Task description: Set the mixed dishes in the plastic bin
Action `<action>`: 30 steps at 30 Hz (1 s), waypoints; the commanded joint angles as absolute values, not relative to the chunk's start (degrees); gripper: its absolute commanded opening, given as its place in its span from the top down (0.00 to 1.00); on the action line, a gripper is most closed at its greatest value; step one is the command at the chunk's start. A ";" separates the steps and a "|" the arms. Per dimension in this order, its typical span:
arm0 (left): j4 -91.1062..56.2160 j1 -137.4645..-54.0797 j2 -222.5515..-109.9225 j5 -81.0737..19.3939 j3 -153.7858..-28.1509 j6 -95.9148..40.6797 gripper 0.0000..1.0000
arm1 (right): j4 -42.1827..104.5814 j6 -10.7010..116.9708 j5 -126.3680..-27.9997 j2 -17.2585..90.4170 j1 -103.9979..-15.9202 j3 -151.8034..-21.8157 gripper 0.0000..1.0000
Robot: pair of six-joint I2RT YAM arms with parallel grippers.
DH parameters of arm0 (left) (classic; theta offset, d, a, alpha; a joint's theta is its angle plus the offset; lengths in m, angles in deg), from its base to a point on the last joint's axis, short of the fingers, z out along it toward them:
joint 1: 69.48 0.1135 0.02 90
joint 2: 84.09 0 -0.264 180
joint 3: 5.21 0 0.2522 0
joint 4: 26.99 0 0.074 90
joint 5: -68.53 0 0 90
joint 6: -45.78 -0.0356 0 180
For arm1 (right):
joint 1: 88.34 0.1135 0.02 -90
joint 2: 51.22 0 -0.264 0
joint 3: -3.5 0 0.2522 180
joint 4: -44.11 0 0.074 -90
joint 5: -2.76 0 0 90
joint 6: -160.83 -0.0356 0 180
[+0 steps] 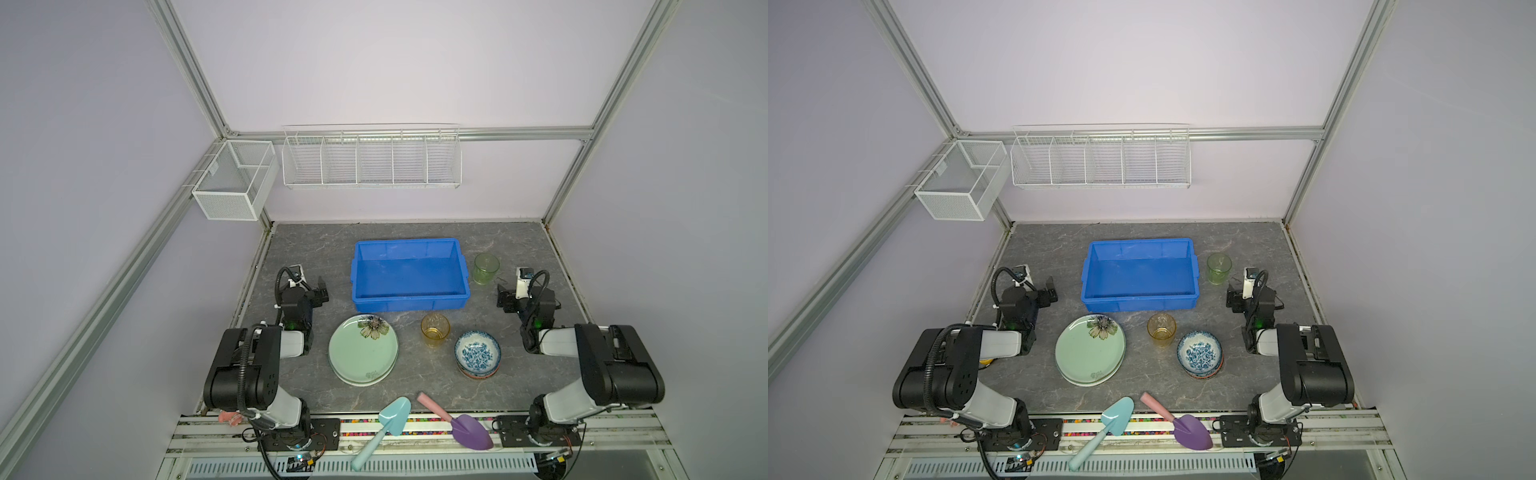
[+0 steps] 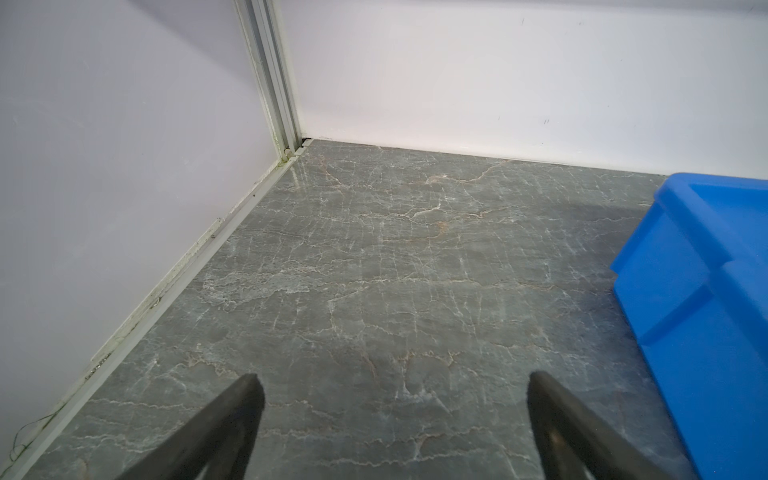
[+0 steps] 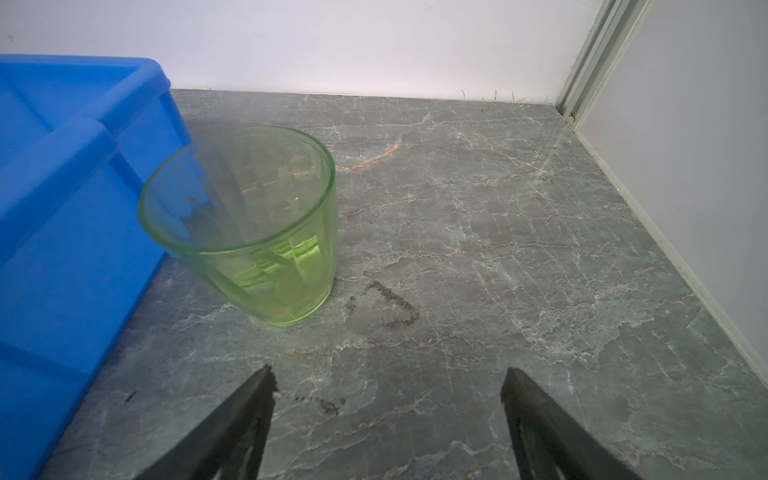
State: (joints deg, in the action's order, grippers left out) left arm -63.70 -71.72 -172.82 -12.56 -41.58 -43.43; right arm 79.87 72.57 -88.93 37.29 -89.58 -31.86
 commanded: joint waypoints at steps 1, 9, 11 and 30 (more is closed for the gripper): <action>-64.40 -71.42 -172.87 -11.81 -41.82 -42.95 0.01 | 79.73 72.51 -89.41 36.50 -89.30 -32.45 0.12; -63.36 -71.50 -169.39 -7.65 -40.85 -41.46 0.01 | 79.72 72.56 -89.41 36.54 -89.26 -32.47 0.12; -54.62 -71.42 -163.32 -7.87 -42.56 -41.92 0.01 | 79.72 72.50 -89.38 36.54 -89.34 -32.47 0.12; -21.18 -71.43 -132.76 -0.79 -48.60 -41.58 0.01 | 42.51 69.87 -89.31 13.56 -90.56 -43.76 0.12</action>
